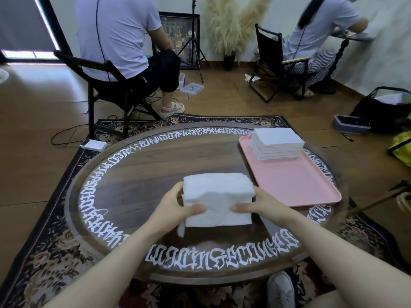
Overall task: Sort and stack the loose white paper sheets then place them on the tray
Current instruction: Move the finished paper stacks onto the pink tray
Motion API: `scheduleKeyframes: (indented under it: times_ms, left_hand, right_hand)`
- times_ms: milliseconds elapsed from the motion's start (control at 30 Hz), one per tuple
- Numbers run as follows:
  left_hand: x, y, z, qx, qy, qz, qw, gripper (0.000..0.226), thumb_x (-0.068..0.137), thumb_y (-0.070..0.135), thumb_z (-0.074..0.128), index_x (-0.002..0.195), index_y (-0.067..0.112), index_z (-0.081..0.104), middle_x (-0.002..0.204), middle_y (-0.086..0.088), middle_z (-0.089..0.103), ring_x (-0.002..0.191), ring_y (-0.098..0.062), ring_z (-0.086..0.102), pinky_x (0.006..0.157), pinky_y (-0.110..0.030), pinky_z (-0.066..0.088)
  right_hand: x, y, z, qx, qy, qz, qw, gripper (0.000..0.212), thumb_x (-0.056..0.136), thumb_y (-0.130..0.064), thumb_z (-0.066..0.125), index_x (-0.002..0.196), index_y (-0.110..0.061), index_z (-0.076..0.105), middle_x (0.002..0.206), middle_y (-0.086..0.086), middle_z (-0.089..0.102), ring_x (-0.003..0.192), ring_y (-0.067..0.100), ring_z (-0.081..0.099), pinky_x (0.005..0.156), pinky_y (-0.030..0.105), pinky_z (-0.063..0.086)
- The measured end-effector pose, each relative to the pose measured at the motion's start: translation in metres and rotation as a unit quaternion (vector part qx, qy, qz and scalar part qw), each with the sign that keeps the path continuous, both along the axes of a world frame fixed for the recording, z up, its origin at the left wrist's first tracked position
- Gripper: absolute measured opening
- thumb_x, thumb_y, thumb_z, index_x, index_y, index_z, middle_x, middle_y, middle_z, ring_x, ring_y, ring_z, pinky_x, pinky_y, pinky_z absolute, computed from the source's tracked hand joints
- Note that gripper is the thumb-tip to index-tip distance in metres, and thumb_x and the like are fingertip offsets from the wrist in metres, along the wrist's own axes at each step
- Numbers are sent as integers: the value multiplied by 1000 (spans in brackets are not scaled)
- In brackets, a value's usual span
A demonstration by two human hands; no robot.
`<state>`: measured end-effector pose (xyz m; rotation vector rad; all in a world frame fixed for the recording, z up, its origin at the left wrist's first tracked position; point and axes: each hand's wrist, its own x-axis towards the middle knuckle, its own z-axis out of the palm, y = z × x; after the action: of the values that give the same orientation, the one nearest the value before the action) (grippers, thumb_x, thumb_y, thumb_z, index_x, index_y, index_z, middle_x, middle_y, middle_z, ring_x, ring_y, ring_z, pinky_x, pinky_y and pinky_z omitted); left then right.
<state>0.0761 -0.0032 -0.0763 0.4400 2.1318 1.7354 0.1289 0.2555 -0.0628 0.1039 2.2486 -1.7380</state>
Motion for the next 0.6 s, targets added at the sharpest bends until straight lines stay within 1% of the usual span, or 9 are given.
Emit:
scheduleKeyframes:
  times_ms: [67,133,200,267,300,400,467,533,600]
  left_hand:
    - [1,17,5,50,-26,59,997,56,62,41,83,113,29,62,109,9,73,98,-7,69,77,-23,56]
    - [2,41,15,49,-43,92,994,46,74,43,80,112,24,64,108,6,73,96,-11,70,79,-30,59]
    - [3,71,25,8,-65,109,992,42,83,46,73,110,18,62,104,1,71,88,-15,70,68,-31,61]
    - [2,105,30,-3,-117,111,987,44,89,48,65,108,9,60,100,-11,70,79,-24,68,59,-38,62]
    - [0,123,32,3,-140,107,984,44,91,48,62,107,7,61,100,-16,69,80,-28,68,60,-41,62]
    - [-7,172,31,1,-153,85,985,38,96,43,57,99,6,64,107,-20,70,97,-37,68,77,-52,59]
    - [-13,200,28,-2,-155,69,986,35,96,40,57,95,5,65,109,-24,69,102,-38,67,89,-53,55]
    - [-20,223,23,-3,-164,64,984,34,95,37,59,89,4,65,106,-25,70,101,-38,68,91,-54,53]
    - [-26,242,17,-5,-179,67,982,32,95,34,60,85,4,64,105,-26,70,100,-38,68,91,-54,54]
  right_hand:
    - [-2,5,5,-52,-9,-62,997,54,77,-33,76,127,-20,59,114,-6,73,105,12,69,85,25,56]
    - [-3,14,12,-99,-14,-129,987,41,85,-36,70,120,-16,62,106,-3,76,97,13,72,78,25,58]
    - [-5,28,18,-110,-18,-201,973,32,91,-37,65,114,-15,64,100,-1,77,91,15,73,76,28,60]
    - [-5,51,21,-85,-20,-278,957,36,92,-40,63,117,-13,62,104,1,74,96,19,69,76,32,57]
    - [-5,64,20,-76,-22,-313,946,40,92,-41,63,120,-13,60,108,3,71,98,20,66,74,32,55]
    - [-1,104,19,-88,-34,-397,913,45,90,-40,66,124,-12,57,110,6,65,100,24,61,63,31,53]
    - [0,128,18,-83,-36,-430,898,45,90,-38,67,124,-10,56,106,7,63,95,24,61,57,31,54]
    - [-3,150,16,-53,-23,-438,897,44,93,-35,64,125,-7,56,100,6,61,89,24,60,65,35,54]
    - [-8,166,12,-9,-26,-426,904,42,95,-37,61,124,-7,57,106,8,62,96,27,59,81,42,54]
